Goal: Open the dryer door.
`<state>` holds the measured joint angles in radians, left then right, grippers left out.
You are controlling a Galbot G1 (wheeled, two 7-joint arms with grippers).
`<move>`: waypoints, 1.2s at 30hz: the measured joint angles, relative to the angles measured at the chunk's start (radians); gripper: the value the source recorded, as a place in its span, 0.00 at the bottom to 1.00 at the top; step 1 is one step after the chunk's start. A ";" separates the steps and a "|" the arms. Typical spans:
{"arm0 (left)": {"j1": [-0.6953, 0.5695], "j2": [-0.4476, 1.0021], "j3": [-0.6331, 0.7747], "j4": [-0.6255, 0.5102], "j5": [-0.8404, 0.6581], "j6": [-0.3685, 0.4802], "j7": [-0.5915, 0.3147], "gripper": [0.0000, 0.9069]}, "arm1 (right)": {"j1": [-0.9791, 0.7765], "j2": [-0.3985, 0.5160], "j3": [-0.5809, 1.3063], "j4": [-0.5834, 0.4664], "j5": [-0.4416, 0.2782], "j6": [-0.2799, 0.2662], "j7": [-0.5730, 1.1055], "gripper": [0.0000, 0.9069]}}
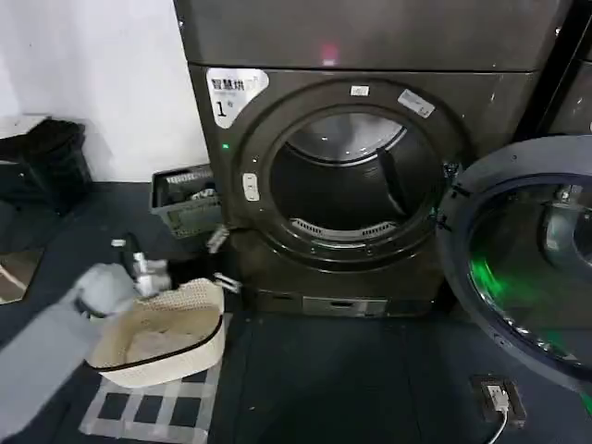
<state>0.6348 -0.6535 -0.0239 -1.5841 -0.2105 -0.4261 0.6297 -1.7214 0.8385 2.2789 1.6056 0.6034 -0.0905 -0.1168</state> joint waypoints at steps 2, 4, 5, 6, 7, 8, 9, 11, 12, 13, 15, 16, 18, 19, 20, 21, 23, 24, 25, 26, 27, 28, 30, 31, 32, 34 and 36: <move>0.005 0.034 -0.021 0.000 0.007 0.025 0.024 1.00 | -0.003 -0.005 0.002 -0.005 0.001 0.000 0.000 1.00; 0.005 0.070 -0.038 0.012 0.019 0.060 0.053 1.00 | -0.004 -0.010 0.003 -0.009 0.002 0.000 0.000 1.00; 0.004 0.087 -0.044 0.017 0.026 0.072 0.067 1.00 | -0.005 -0.012 0.003 -0.010 0.002 0.000 0.000 1.00; 0.001 0.106 -0.048 0.024 0.031 0.090 0.083 1.00 | -0.005 -0.013 0.003 -0.010 0.002 -0.001 0.000 1.00; -0.003 0.127 -0.053 0.032 0.031 0.106 0.089 1.00 | -0.005 -0.014 0.003 -0.010 0.003 -0.001 0.000 1.00; -0.007 0.146 -0.056 0.036 0.030 0.120 0.093 1.00 | -0.005 -0.014 0.003 -0.010 0.003 -0.001 0.000 1.00; -0.011 0.169 -0.056 0.041 0.030 0.144 0.102 1.00 | -0.007 -0.014 0.003 -0.010 0.003 -0.002 0.000 1.00; -0.014 0.213 -0.056 0.042 0.030 0.172 0.125 1.00 | -0.009 -0.015 0.003 -0.010 0.004 -0.003 0.000 1.00; -0.015 0.234 -0.056 0.042 0.026 0.182 0.148 1.00 | -0.010 -0.016 0.002 -0.010 0.004 -0.003 0.000 1.00; -0.015 0.254 -0.054 0.043 0.017 0.182 0.170 1.00 | -0.010 -0.016 0.002 -0.010 0.005 -0.003 0.000 1.00; -0.015 0.304 -0.047 0.053 0.006 0.170 0.216 1.00 | -0.006 -0.016 -0.002 -0.010 0.005 -0.003 0.000 1.00; -0.015 0.327 -0.045 0.054 0.016 0.160 0.241 1.00 | -0.002 -0.016 -0.006 -0.010 0.005 -0.004 0.001 1.00; -0.017 0.368 -0.046 0.056 0.044 0.129 0.295 1.00 | 0.005 -0.009 -0.014 -0.007 0.005 -0.006 0.002 1.00; -0.020 0.387 -0.049 0.053 0.053 0.116 0.327 1.00 | 0.006 -0.007 -0.017 -0.003 0.005 -0.006 0.003 1.00; -0.021 0.402 -0.053 0.050 0.054 0.113 0.348 1.00 | 0.008 -0.005 -0.019 -0.001 0.010 -0.007 0.005 1.00; -0.022 0.416 -0.058 0.045 0.055 0.110 0.370 1.00 | 0.009 -0.004 -0.021 0.001 0.019 -0.010 0.007 1.00; -0.024 0.438 -0.065 0.045 0.073 0.096 0.406 1.00 | 0.011 -0.002 -0.023 0.008 0.025 -0.015 0.008 1.00; -0.026 0.449 -0.065 0.048 0.082 0.088 0.421 1.00 | 0.011 -0.002 -0.025 0.011 0.026 -0.016 0.008 1.00; -0.026 0.457 -0.065 0.050 0.083 0.084 0.425 1.00 | 0.011 -0.003 -0.025 0.013 0.028 -0.018 0.009 1.00; -0.026 0.464 -0.066 0.050 0.081 0.081 0.426 1.00 | 0.011 -0.004 -0.025 0.014 0.031 -0.019 0.010 1.00; -0.025 0.471 -0.068 0.049 0.078 0.077 0.427 1.00 | 0.011 -0.005 -0.025 0.014 0.031 -0.020 0.010 1.00; -0.025 0.475 -0.069 0.048 0.073 0.077 0.426 1.00 | 0.010 -0.005 -0.025 0.015 0.031 -0.020 0.010 1.00; -0.025 0.483 -0.069 0.043 0.068 0.075 0.430 1.00 | 0.010 -0.004 -0.027 0.019 0.032 -0.020 0.010 1.00; -0.024 0.487 -0.069 0.042 0.068 0.074 0.433 1.00 | 0.010 -0.002 -0.028 0.021 0.032 -0.021 0.010 1.00; -0.023 0.490 -0.069 0.042 0.074 0.071 0.435 1.00 | 0.010 0.000 -0.028 0.022 0.033 -0.021 0.011 1.00; -0.022 0.493 -0.069 0.044 0.082 0.069 0.435 1.00 | 0.011 0.006 -0.031 0.025 0.033 -0.021 0.011 1.00; -0.016 0.493 -0.067 0.043 0.102 0.064 0.438 1.00 | 0.012 0.011 -0.033 0.027 0.033 -0.021 0.011 1.00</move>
<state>0.6184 -0.1600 -0.0913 -1.5408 -0.1082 -0.3622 1.0676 -1.7098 0.8492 2.2459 1.6331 0.6365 -0.1117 -0.1061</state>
